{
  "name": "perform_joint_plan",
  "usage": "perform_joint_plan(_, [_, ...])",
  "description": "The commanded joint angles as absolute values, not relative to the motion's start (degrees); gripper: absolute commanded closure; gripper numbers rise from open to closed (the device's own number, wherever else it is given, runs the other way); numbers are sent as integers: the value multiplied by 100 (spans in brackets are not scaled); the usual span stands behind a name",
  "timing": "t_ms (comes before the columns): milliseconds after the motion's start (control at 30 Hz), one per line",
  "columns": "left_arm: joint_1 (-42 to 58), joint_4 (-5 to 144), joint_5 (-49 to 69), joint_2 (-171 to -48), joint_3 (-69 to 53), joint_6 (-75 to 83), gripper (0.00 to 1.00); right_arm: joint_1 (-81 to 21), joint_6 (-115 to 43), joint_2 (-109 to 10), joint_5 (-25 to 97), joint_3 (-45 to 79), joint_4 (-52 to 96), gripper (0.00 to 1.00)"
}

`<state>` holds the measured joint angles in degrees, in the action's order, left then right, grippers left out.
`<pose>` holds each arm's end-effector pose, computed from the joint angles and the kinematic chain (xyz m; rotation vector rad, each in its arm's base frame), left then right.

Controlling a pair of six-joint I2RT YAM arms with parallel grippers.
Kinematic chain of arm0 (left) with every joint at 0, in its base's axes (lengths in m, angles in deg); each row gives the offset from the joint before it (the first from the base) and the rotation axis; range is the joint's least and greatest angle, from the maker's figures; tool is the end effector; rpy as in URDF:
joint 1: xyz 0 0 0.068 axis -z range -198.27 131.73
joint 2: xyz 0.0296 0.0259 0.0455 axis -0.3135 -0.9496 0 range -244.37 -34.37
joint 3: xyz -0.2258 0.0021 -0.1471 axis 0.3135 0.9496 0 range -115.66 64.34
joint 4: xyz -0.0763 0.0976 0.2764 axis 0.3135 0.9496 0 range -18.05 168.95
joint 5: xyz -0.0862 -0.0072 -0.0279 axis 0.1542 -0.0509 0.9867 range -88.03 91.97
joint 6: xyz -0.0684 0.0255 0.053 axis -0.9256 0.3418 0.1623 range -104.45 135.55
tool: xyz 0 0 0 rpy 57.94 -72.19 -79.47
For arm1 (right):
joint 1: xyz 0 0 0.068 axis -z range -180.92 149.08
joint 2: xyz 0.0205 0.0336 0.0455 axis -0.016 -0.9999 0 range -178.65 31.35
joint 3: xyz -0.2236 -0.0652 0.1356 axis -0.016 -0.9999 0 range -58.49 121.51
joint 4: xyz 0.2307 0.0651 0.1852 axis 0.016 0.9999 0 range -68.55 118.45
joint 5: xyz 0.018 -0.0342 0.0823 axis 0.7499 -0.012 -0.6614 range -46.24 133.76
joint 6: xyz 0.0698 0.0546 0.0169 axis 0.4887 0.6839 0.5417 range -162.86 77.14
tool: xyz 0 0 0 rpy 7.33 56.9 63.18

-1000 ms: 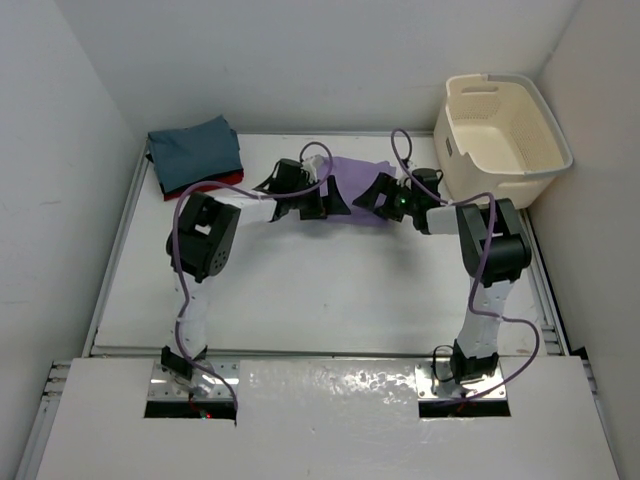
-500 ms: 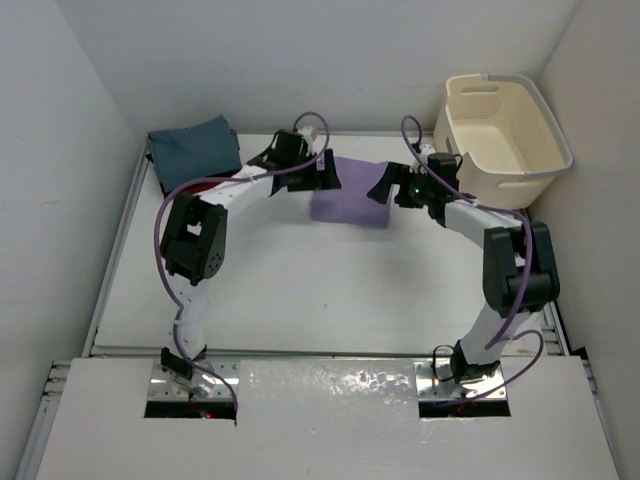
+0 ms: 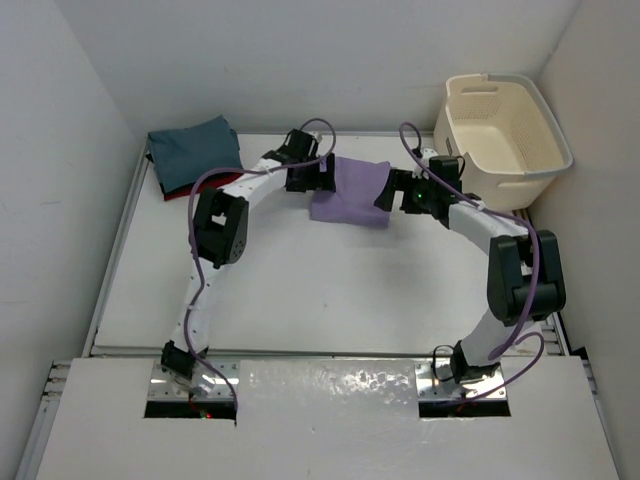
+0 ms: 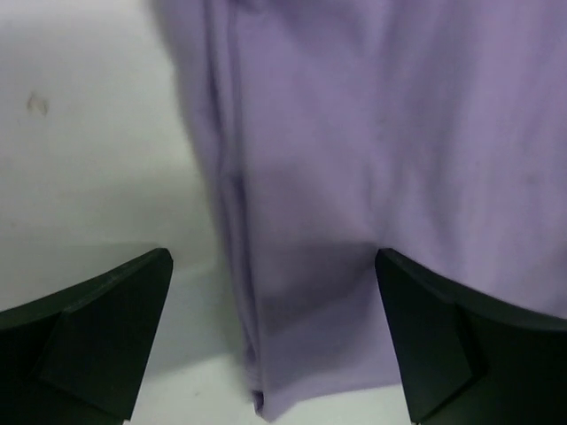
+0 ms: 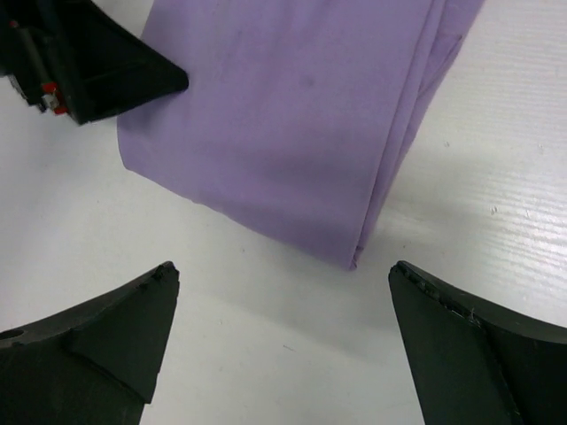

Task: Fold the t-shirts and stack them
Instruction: Put the neatly folded tshirt into the corner of the board with the left arm

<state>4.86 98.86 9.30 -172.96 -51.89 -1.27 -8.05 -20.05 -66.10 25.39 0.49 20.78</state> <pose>0.5531 -0.2475 0.1148 0.1948 2.4693 -0.4628 0.4297 0.0793 0.1470 0.1309 2.2644 0.6394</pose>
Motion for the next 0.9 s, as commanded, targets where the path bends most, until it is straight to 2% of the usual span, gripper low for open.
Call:
perform_joint_plan(0, [423, 10130, 654, -17429, -5537, -141, 1, -777, -2168, -6217, 2644, -48, 2092, 1])
perform_joint_plan(67, [431, 10113, 645, -17569, -5590, -176, 5, -786, -2185, -6199, 2688, -92, 2118, 1])
perform_joint_plan(167, [449, 10139, 777, -17763, -5660, -132, 20, -777, -2203, -6190, 2759, -136, 2127, 1])
perform_joint_plan(500, [748, 10288, 443, -18044, -5686, 131, 39, -777, -2265, -6103, 2908, -198, 2127, 1])
perform_joint_plan(567, [818, 10332, 461, -18150, -5756, 175, 52, -777, -2264, -6085, 2969, -241, 2127, 1])
perform_joint_plan(633, [888, 10358, 469, -18290, -5914, 237, 55, -777, -2273, -6067, 3004, -259, 2127, 1])
perform_joint_plan(700, [897, 10420, 487, -18465, -6107, 211, 78, -777, -2282, -6058, 3031, -268, 2127, 1])
perform_joint_plan(733, [897, 10429, 504, -18501, -6152, 185, 100, -777, -2317, -6050, 3075, -277, 2127, 1])
perform_joint_plan(867, [853, 10315, 339, -18379, -6074, 376, 100, -777, -2458, -6006, 3233, -285, 2312, 1])
